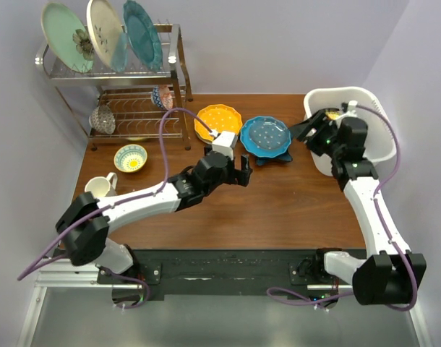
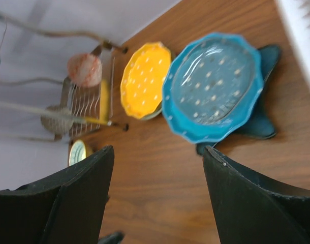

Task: Place the plates into the plastic bin on the countertop
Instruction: Pick up the plate at the center of the board.

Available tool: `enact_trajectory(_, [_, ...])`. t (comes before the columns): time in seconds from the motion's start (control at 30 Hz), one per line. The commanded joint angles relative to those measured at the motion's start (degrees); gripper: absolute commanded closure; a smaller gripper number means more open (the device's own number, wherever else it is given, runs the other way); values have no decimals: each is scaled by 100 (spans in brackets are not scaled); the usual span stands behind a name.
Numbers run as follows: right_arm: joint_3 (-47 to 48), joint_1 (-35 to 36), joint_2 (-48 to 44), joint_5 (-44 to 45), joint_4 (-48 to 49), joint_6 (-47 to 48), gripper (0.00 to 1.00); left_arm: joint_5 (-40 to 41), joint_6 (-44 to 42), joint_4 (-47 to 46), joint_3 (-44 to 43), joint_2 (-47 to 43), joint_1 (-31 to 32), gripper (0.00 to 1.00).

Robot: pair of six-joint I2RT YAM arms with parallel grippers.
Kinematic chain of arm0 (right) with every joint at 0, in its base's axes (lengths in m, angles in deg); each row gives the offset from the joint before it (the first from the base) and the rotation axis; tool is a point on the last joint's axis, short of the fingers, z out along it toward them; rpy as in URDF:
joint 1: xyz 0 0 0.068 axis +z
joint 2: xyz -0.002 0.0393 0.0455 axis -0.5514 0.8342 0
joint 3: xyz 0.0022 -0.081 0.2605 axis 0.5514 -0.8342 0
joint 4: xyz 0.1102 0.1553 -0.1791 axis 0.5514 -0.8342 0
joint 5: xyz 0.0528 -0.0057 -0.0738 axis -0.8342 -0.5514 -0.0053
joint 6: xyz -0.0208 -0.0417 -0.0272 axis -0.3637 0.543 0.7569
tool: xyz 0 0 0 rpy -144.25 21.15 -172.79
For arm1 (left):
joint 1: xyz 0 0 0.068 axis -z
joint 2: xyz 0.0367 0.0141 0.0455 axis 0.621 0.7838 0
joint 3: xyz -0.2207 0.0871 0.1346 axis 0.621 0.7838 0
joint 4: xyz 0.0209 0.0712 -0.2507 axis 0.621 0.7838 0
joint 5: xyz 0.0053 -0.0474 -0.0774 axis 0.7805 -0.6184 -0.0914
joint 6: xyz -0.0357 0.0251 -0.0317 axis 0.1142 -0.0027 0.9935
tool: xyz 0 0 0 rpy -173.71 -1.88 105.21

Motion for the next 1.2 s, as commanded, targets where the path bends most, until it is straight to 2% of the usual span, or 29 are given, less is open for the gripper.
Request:
enact_trajectory(0.0, [-462,396,-112,-19,233,-69,26,248,-22,607,-1078,784,1,0])
enact_trajectory(0.13, [-515,423,29,-106,197,-104,26,-5,435,293,-1019,1225,-8,0])
enact_trajectory(0.33, [-840,423,38,-71,364,-131,26,-287,1121,345,-1178,1454,-183,0])
enact_trajectory(0.43, [-771,423,169,-150,347,-105,26,-1050,1656,83,-1046,1489,-674,0])
enact_trajectory(0.57, [-1060,440,188,-212,636,-271,26,-1834,2184,-955,-466,1480,-1307,0])
enact_trajectory(0.8, [-1078,440,231,-282,654,-271,26,-2396,2536,-973,-1186,2200,-1502,3])
enact_trajectory(0.97, [-1016,441,266,-273,584,-175,26,-2538,2774,-974,-1695,2798,-1511,8])
enact_trajectory(1.17, [-875,449,398,-361,487,-69,26,-2494,2774,-930,-1854,2992,-1537,12])
